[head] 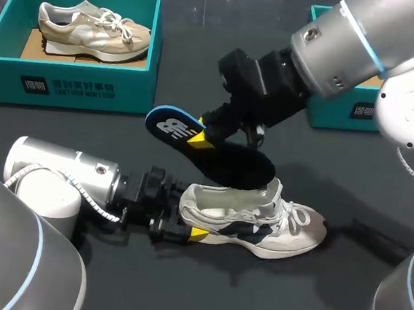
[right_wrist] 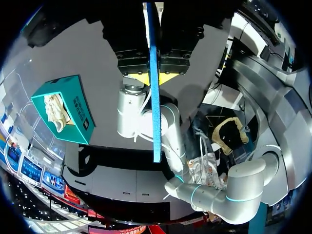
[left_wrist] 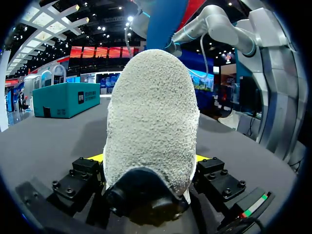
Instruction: Take the shoe out of the shoebox, open the shoe tongue, remove and reinsert the insole, then place the shoe into the shoebox
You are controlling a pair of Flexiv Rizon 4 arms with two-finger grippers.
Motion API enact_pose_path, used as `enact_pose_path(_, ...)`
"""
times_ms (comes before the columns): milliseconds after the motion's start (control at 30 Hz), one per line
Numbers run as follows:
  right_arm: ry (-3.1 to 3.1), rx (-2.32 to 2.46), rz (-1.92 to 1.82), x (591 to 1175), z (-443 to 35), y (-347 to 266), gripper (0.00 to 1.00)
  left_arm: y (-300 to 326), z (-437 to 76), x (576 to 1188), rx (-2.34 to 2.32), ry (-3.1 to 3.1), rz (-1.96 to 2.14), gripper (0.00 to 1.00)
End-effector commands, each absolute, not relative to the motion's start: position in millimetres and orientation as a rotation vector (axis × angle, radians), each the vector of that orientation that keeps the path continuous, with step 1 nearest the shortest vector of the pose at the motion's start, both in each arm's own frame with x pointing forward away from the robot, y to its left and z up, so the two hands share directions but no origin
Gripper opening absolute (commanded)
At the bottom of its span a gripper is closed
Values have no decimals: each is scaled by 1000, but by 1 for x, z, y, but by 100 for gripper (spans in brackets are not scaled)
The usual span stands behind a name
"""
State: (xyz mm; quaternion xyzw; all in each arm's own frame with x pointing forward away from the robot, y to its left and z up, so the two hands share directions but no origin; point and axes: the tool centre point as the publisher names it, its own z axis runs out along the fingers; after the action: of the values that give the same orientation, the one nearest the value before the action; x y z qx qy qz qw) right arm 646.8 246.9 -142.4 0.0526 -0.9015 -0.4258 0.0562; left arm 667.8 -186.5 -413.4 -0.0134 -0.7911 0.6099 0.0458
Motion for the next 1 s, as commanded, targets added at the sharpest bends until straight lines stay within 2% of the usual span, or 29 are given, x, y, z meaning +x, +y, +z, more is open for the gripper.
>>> enact_pose_path(33,-2528,49,-1556,632,-150,224,0,-188,-416,669,-41,-2418,1860,0)
enact_pose_path(133,-2375,-38,-1738,613,-156,210,0,-188,-416,669,-41,-2418,1860,0)
enact_pose_path(533,-2375,-38,-1738,613,-156,210,0,-188,-416,669,-41,-2418,1860,0)
enact_pose_path(833,-2090,-276,-1988,594,-134,171,0,-188,-416,669,-41,-2418,1860,0)
enact_pose_path(1000,-2090,-276,-1988,594,-134,171,0,-188,-416,669,-41,-2418,1860,0)
